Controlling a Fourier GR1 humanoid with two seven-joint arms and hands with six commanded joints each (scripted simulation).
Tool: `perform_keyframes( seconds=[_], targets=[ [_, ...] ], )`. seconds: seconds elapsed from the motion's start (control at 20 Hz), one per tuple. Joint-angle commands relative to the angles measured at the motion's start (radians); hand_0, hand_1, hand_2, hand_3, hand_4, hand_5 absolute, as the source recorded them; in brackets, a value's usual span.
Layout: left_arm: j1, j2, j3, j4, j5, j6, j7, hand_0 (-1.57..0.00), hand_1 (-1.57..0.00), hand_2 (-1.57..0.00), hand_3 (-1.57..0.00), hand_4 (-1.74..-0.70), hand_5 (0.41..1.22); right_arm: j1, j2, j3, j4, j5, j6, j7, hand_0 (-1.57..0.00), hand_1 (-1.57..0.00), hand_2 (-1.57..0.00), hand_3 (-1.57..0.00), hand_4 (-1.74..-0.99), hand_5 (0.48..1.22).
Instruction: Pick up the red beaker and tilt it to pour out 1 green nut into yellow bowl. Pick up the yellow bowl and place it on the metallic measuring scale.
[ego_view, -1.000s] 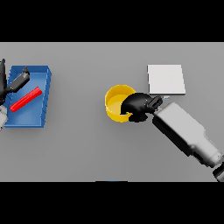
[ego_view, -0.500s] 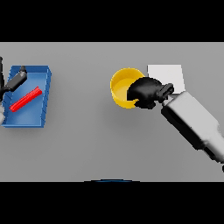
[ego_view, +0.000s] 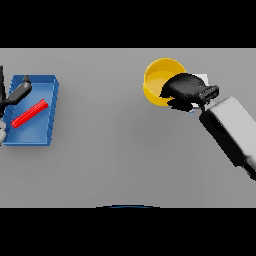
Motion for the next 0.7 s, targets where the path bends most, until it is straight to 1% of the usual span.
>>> perform_keyframes(
  seconds=[0.0,0.05,0.15,0.2,0.3,0.35,0.4,0.45,0.5,0.55,0.6,0.65],
  targets=[
    [-0.009,-0.001,0.003,0.006,-0.002,0.0,-0.004,0.0,0.0,0.0,0.0,-0.74,0.708,-0.011,-0.014,-0.013,0.023,0.003,-0.016,-0.015,-1.57,-1.57,-1.53,-1.22,-1.741,1.221],
    [0.002,0.009,0.005,-0.013,0.003,-0.002,-0.007,0.0,0.0,0.0,0.0,-0.74,0.708,-0.012,-0.028,-0.023,0.047,0.006,-0.033,-0.024,-1.57,-1.57,-1.54,-1.21,-1.741,1.221],
    [0.009,0.016,0.002,-0.032,0.001,-0.001,0.013,0.0,0.0,0.0,0.0,-0.74,0.703,-0.03,-0.042,-0.044,0.11,0.01,-0.066,-0.045,-1.57,-1.57,-1.53,-1.19,-1.741,1.221],
    [0.011,0.011,0.004,-0.034,0.006,0.001,0.013,0.0,0.0,0.0,0.0,-0.74,0.699,-0.044,-0.045,-0.054,0.144,0.01,-0.078,-0.054,-1.57,-1.57,-1.51,-1.19,-1.741,1.221],
    [0.006,0.007,-0.004,-0.031,-0.003,0.001,0.018,0.0,0.0,0.0,0.0,-0.73,0.696,-0.041,-0.042,-0.071,0.193,0.003,-0.097,-0.056,-1.57,-1.57,-1.51,-1.17,-1.741,1.221],
    [0.016,0.018,0.005,-0.038,0.003,0.001,0.018,0.0,0.0,0.0,0.0,-0.73,0.691,-0.041,-0.047,-0.074,0.233,0.015,-0.129,-0.074,-1.57,-1.57,-1.51,-1.18,-1.741,1.221],
    [0.016,0.018,0.005,-0.037,0.003,0.002,0.02,0.0,0.0,0.0,0.0,-0.73,0.688,-0.045,-0.047,-0.075,0.257,0.026,-0.144,-0.061,-1.57,-1.57,-1.49,-1.2,-1.741,1.221],
    [0.023,0.014,0.002,-0.035,0.001,0.006,0.015,0.0,0.0,0.0,0.0,-0.73,0.685,-0.039,-0.043,-0.075,0.28,0.03,-0.161,-0.07,-1.57,-1.57,-1.48,-1.23,-1.741,1.221],
    [0.011,0.009,-0.002,-0.031,-0.005,0.005,0.026,0.0,0.0,0.0,0.0,-0.72,0.684,-0.038,-0.04,-0.078,0.306,0.033,-0.177,-0.085,-1.57,-1.57,-1.46,-1.26,-1.741,1.221],
    [0.008,0.012,-0.002,-0.037,-0.007,0.006,0.029,0.0,0.0,0.0,0.0,-0.72,0.682,-0.041,-0.034,-0.08,0.343,0.044,-0.204,-0.09,-1.57,-1.57,-1.44,-1.28,-1.741,1.221],
    [0.021,0.022,0.001,-0.052,-0.003,0.005,0.026,0.0,0.0,0.0,0.0,-0.72,0.681,-0.038,-0.039,-0.084,0.363,0.045,-0.213,-0.096,-1.57,-1.57,-1.42,-1.31,-1.741,1.221],
    [0.016,0.015,0.001,-0.042,-0.002,0.005,0.033,0.0,0.0,0.0,0.0,-0.72,0.682,-0.041,-0.034,-0.088,0.39,0.045,-0.22,-0.095,-1.57,-1.57,-1.41,-1.35,-1.741,1.221]
  ],
)
